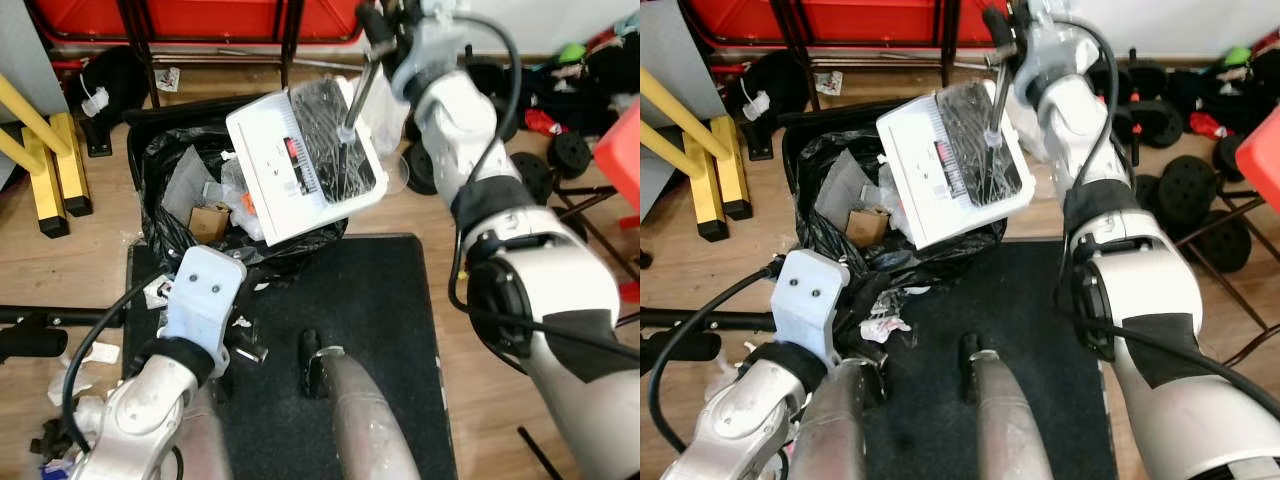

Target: Sweep floor

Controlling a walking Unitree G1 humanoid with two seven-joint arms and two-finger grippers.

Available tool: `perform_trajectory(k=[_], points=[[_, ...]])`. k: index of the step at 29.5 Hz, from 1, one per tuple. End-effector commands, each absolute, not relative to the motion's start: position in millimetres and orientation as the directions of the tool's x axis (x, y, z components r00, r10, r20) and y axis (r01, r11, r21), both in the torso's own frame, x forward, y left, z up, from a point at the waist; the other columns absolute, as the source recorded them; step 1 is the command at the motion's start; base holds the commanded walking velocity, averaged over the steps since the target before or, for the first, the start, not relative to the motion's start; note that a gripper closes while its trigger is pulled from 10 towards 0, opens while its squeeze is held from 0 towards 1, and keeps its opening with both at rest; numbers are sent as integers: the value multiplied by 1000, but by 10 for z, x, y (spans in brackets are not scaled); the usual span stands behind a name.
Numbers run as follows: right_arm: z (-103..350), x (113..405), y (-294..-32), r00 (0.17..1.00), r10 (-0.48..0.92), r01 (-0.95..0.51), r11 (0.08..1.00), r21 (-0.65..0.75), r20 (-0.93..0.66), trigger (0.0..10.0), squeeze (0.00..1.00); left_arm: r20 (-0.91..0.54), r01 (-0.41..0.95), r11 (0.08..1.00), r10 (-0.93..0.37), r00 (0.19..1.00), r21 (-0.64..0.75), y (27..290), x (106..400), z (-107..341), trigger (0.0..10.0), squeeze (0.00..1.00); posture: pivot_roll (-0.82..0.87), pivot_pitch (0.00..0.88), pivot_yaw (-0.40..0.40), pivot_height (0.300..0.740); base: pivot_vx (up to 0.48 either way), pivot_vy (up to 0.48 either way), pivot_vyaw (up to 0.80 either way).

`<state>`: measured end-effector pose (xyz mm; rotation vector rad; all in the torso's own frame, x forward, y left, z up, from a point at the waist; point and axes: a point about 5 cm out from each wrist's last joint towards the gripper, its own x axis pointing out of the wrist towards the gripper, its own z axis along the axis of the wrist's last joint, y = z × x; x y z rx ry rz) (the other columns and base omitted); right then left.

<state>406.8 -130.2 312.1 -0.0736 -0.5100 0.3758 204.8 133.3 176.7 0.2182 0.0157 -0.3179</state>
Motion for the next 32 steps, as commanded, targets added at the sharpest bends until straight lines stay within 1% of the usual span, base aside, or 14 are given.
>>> perform_trajectory(k=[1,5,6,9,10,12,14,16,20,22,26,28,30,32], points=[[3203,3981,-1442,782,331,-320,940,-115,529,10000,0,-75,304,933,-294,953,193,1338,2050,1684,10000,0,-83,368,-222,740,0,0,0],[3133,3944,-1529,794,302,-315,947,-68,527,10000,0,-74,299,935,-290,954,191,1347,2082,1670,10000,0,-81,356,-219,740,0,0,0],[3082,3898,-1589,799,288,-309,950,-50,527,10000,0,-74,295,937,-286,955,187,1358,2107,1657,10000,0,-79,329,-210,740,0,0,0],[2973,3799,-1647,808,275,-314,949,-13,521,10000,0,-79,304,937,-294,953,171,1366,2162,1626,10000,0,-87,298,-196,740,0,0,0],[2973,3799,-1647,808,275,-314,949,-13,521,10000,0,-79,304,937,-294,953,171,1366,2162,1626,10000,0,-87,298,-196,740,0,0,0],[2824,3691,-1624,818,289,-332,943,-3,497,10000,0,-90,303,935,-291,953,185,1381,2230,1598,10000,0,-96,281,-185,740,480,0,0],[2824,3691,-1624,818,289,-332,943,-3,497,10000,0,-90,303,935,-291,953,185,1381,2230,1598,10000,0,-96,281,-185,740,480,0,0],[2726,3621,-1587,827,301,-346,938,8,475,10000,0,-93,292,932,-278,956,215,1402,2299,1584,10000,0,-100,271,-179,740,480,0,0],[2566,3441,-1522,848,315,-363,931,35,426,10000,0,-65,256,946,-248,967,197,1449,2417,1606,10000,0,-100,238,-167,740,0,0,0],[2538,3408,-1508,852,320,-367,929,38,415,10000,0,-72,262,944,-253,965,199,1449,2439,1598,10000,0,-101,236,-167,740,0,0,0],[2496,3366,-1488,858,327,-372,928,39,396,10000,0,-67,274,942,-266,962,195,1438,2468,1585,10000,0,-105,225,-161,740,480,0,0],[2455,3313,-1496,866,328,-368,929,36,379,10000,0,-27,254,951,-253,967,179,1435,2523,1618,10000,0,-106,204,-154,740,0,0,0],[2391,3290,-1509,876,326,-359,933,27,356,10000,0,-19,241,954,-242,970,175,1437,2599,1619,10000,0,-110,171,-151,740,0,0,0],[2359,3271,-1510,880,327,-357,934,25,345,10000,0,-22,255,952,-255,967,168,1427,2620,1611,10000,0,-111,165,-151,740,0,0,0]])
